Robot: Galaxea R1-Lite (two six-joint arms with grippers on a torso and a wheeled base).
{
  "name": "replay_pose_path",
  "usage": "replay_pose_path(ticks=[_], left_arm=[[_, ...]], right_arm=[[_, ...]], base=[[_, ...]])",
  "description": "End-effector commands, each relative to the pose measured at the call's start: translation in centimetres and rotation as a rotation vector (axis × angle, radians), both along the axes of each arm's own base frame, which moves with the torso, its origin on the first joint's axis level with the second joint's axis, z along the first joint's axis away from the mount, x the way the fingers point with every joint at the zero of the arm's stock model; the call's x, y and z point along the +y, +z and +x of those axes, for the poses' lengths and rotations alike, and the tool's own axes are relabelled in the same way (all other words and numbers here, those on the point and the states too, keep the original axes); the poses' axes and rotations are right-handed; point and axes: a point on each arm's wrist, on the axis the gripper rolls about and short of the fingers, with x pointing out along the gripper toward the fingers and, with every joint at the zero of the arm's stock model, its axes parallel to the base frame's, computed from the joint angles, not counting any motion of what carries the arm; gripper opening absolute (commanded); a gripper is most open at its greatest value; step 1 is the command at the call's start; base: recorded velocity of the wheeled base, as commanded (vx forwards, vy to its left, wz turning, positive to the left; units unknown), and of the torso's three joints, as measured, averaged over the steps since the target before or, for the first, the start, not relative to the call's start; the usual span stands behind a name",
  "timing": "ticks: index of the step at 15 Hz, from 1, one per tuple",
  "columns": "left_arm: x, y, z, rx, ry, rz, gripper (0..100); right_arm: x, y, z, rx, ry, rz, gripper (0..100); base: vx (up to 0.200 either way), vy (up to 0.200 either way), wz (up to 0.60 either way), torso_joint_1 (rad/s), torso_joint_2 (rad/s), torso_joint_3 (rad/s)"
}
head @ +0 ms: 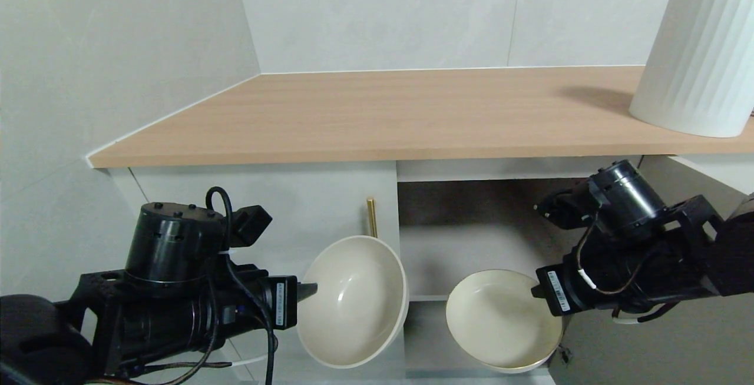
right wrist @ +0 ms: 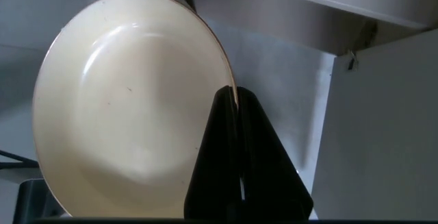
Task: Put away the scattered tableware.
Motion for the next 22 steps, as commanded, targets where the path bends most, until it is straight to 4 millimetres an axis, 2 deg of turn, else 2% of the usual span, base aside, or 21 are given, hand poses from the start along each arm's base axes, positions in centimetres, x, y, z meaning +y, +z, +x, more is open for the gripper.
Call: replay_pose_path(ticks=[1, 2, 3, 6, 9, 11, 17, 22], left_arm=[[0.0, 0.0, 0.0, 0.001, 0.001, 0.000, 0], [0.0, 0.0, 0.0, 0.001, 0.001, 0.000, 0], [0.0, 0.0, 0.0, 0.001, 0.001, 0.000, 0], [0.0, 0.0, 0.0, 0.001, 0.001, 0.000, 0], [0.0, -0.2, 0.1, 0.006, 0.001, 0.003, 0], [0.0, -0.2, 0.1, 0.006, 0.001, 0.003, 0], [-0.1, -0.2, 0.1, 0.006, -0.001, 0.003, 0], [-0.1, -0.2, 0.0, 0.006, -0.004, 0.003, 0]], right_arm=[[1.4, -2.5, 0.5, 0.070, 0.034, -0.066, 0], [2.0, -4.4, 0.8, 0.106, 0.054, -0.128, 0], [2.2, -4.8, 1.0, 0.115, 0.051, -0.142, 0], [2.8, -7.8, 3.4, 0.167, 0.015, -0.177, 0], [3.2, -11.2, 6.0, 0.146, -0.066, -0.130, 0], [3.1, -12.8, 7.8, 0.100, -0.130, -0.076, 0], [2.1, -15.7, 12.1, -0.063, -0.322, -0.012, 0], [1.2, -15.8, 14.4, -0.126, -0.464, -0.002, 0]], base=[[0.000, 0.000, 0.00, 0.000, 0.00, 0.000], [0.000, 0.000, 0.00, 0.000, 0.00, 0.000], [0.000, 0.000, 0.00, 0.000, 0.00, 0.000], [0.000, 0.000, 0.00, 0.000, 0.00, 0.000], [0.000, 0.000, 0.00, 0.000, 0.00, 0.000], [0.000, 0.000, 0.00, 0.000, 0.00, 0.000], [0.000, 0.000, 0.00, 0.000, 0.00, 0.000], [0.000, 0.000, 0.00, 0.000, 0.00, 0.000]])
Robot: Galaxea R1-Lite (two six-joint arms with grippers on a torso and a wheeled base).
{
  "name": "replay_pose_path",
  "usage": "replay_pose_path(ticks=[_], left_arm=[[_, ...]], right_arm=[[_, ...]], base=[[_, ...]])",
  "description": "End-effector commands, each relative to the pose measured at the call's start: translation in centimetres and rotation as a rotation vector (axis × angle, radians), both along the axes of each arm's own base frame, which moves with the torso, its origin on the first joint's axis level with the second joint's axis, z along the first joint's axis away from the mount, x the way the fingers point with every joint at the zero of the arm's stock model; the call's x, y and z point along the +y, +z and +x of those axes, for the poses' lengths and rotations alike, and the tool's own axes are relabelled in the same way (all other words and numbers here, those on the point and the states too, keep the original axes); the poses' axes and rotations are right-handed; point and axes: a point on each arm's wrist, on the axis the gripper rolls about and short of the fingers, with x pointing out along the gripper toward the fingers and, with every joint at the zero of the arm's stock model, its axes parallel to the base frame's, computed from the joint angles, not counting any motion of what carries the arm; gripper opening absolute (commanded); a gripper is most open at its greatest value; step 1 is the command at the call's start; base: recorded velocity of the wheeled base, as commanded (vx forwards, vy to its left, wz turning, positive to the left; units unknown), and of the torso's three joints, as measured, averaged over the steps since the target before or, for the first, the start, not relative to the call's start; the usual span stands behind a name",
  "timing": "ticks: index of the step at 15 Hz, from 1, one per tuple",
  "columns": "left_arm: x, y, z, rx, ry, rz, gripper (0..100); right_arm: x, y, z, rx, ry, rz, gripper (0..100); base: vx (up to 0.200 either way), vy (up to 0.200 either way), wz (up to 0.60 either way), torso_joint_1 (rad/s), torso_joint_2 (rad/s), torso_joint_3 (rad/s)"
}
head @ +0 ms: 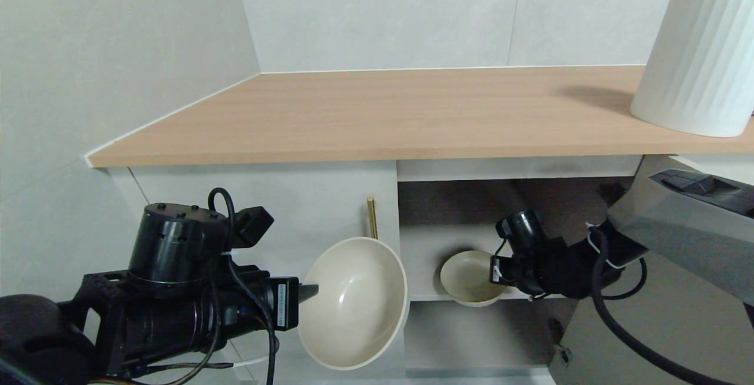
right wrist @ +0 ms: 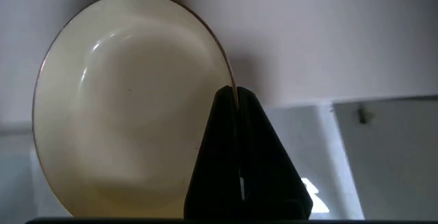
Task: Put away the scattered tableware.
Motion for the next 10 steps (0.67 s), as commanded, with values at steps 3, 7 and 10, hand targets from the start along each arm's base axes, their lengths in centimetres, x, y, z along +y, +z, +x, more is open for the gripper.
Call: replay_pose_path(ticks=[3, 7, 10], left_arm=[[0.0, 0.0, 0.0, 0.000, -0.001, 0.000, 0], [0.0, 0.0, 0.0, 0.000, -0.001, 0.000, 0], [-0.1, -0.1, 0.0, 0.003, -0.002, 0.001, 0]], right_arm=[[-0.3, -1.7, 1.2, -0.007, -0.061, -0.051, 0], [-0.3, -2.0, 2.0, -0.025, -0.103, -0.054, 0], [-0.2, -2.7, 2.6, -0.043, -0.116, -0.061, 0]], base=[[0.000, 0.000, 0.00, 0.000, 0.00, 0.000], [0.000, 0.000, 0.00, 0.000, 0.00, 0.000], [0.000, 0.000, 0.00, 0.000, 0.00, 0.000]])
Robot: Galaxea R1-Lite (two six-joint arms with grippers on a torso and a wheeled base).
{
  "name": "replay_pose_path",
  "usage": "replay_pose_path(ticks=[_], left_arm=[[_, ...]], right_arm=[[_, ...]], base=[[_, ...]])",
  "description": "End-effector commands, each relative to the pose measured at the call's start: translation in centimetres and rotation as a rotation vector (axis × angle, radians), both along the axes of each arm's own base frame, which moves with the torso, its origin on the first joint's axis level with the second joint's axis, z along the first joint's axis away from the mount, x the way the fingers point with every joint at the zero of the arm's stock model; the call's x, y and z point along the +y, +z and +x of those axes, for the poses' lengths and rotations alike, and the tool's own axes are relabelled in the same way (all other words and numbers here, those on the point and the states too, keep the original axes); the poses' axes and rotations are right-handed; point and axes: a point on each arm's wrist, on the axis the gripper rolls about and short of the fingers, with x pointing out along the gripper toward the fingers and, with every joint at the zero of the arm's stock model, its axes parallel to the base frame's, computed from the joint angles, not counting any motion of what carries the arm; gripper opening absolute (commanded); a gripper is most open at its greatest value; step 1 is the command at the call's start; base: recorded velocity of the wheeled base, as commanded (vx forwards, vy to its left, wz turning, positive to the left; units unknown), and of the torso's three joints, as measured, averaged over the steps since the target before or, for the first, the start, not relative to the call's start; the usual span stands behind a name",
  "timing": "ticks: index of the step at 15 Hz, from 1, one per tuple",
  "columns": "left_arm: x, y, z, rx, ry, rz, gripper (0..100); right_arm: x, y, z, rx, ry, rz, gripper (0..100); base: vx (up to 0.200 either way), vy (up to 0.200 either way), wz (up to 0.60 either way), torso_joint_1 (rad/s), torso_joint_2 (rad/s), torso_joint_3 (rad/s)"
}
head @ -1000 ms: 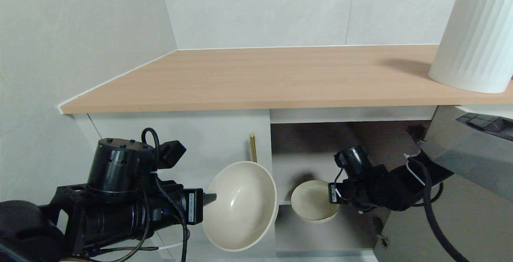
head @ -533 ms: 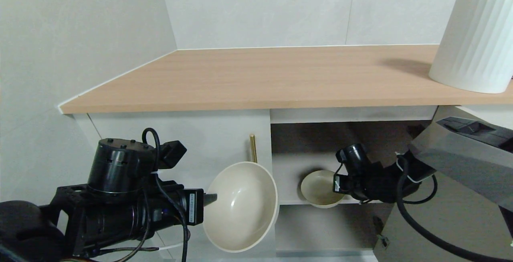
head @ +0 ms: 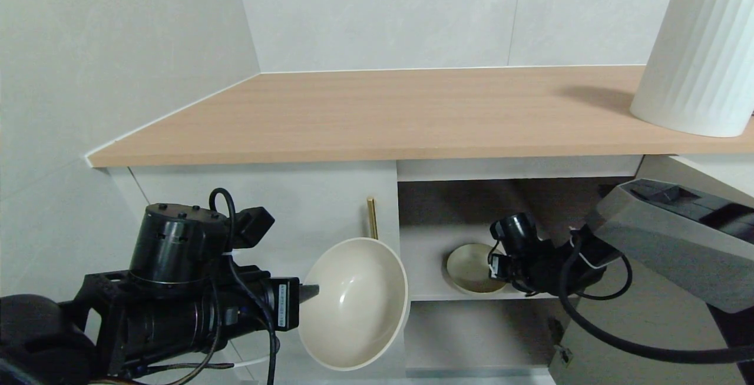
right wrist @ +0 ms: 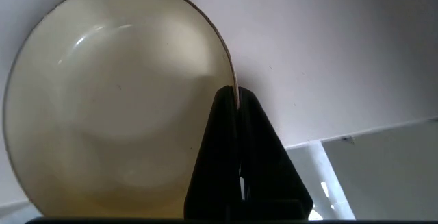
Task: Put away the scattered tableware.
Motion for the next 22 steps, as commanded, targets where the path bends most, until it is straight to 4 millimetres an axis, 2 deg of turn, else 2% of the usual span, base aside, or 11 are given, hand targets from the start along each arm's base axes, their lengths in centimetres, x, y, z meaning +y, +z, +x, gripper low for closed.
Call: replay_pose_path(ticks=[1, 14, 15, 20, 22], left_arm=[[0.0, 0.0, 0.0, 0.000, 0.000, 0.000, 0], [-0.2, -0.2, 0.1, 0.007, -0.004, 0.003, 0], [-0.1, -0.3, 0.0, 0.009, -0.004, 0.004, 0], [-0.3, -0.5, 0.2, 0.016, -0.007, 0.007, 0], [-0.4, -0.6, 0.2, 0.024, -0.010, 0.012, 0]], right_arm=[[0.1, -0.6, 0.2, 0.000, -0.004, -0.007, 0], [-0.1, -0.7, 1.5, -0.028, -0.025, 0.011, 0], [-0.1, -0.8, 1.6, -0.029, -0.026, 0.010, 100], [-0.2, 0.5, 1.5, -0.050, -0.028, 0.023, 100], [-0.2, 2.0, 0.2, -0.040, 0.012, 0.058, 100]], base=[[0.000, 0.000, 0.00, 0.000, 0.00, 0.000], [0.000, 0.000, 0.00, 0.000, 0.00, 0.000], [0.000, 0.000, 0.00, 0.000, 0.00, 0.000], [0.000, 0.000, 0.00, 0.000, 0.00, 0.000], [0.000, 0.000, 0.00, 0.000, 0.00, 0.000]])
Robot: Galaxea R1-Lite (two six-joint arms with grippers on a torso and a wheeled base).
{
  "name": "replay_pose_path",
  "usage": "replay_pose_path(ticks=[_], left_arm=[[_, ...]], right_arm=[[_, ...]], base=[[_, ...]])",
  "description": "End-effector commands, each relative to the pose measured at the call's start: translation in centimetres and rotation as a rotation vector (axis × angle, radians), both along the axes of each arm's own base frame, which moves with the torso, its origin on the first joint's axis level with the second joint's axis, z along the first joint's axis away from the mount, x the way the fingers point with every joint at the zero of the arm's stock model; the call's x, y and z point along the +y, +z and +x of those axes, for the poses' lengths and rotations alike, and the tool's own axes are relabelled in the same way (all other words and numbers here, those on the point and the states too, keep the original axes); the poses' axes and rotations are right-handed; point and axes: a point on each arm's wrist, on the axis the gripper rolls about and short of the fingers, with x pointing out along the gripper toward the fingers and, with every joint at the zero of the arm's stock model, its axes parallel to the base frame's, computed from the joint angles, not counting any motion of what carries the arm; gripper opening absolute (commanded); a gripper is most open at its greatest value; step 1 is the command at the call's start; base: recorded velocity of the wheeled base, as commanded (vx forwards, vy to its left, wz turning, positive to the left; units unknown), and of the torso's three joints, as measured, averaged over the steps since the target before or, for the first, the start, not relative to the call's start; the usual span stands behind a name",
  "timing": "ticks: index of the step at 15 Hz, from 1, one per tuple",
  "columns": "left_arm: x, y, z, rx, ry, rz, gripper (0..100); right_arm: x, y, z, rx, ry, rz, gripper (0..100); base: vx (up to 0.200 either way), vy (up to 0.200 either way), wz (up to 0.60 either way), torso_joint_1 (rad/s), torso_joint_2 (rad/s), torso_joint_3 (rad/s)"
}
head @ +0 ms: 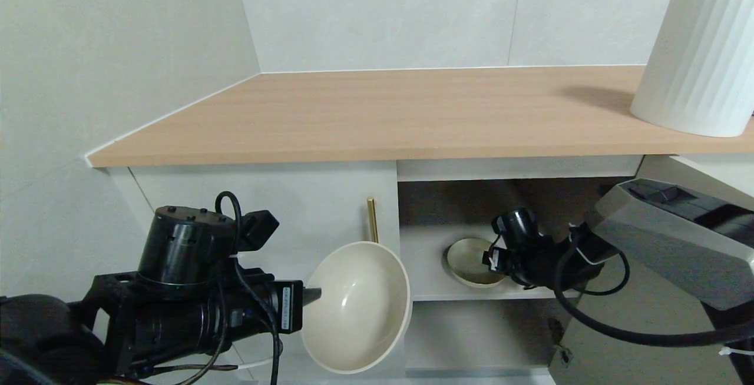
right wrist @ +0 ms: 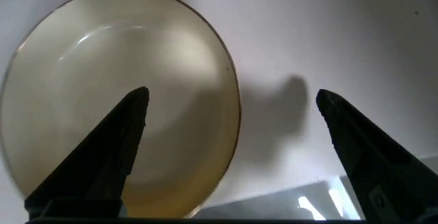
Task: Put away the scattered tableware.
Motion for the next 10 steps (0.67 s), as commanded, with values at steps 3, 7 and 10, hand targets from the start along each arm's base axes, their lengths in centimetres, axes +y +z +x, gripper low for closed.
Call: replay_pose_path(ticks=[3, 7, 10], left_arm=[[-1.4, -2.2, 0.5, 0.057, 0.012, 0.081, 0], [-3.5, -4.2, 0.1, 0.119, 0.023, 0.121, 0], [-3.8, -4.9, 0.1, 0.143, 0.015, 0.137, 0]], right_arm=[[0.9, 3.7, -4.5, 0.040, 0.166, 0.090, 100], [3.1, 7.0, -9.7, 0.041, 0.394, 0.088, 100], [3.5, 8.7, -12.1, 0.015, 0.475, 0.066, 100]], base=[[0.000, 0.000, 0.00, 0.000, 0.00, 0.000], [0.000, 0.000, 0.00, 0.000, 0.00, 0.000], [0.000, 0.000, 0.00, 0.000, 0.00, 0.000]])
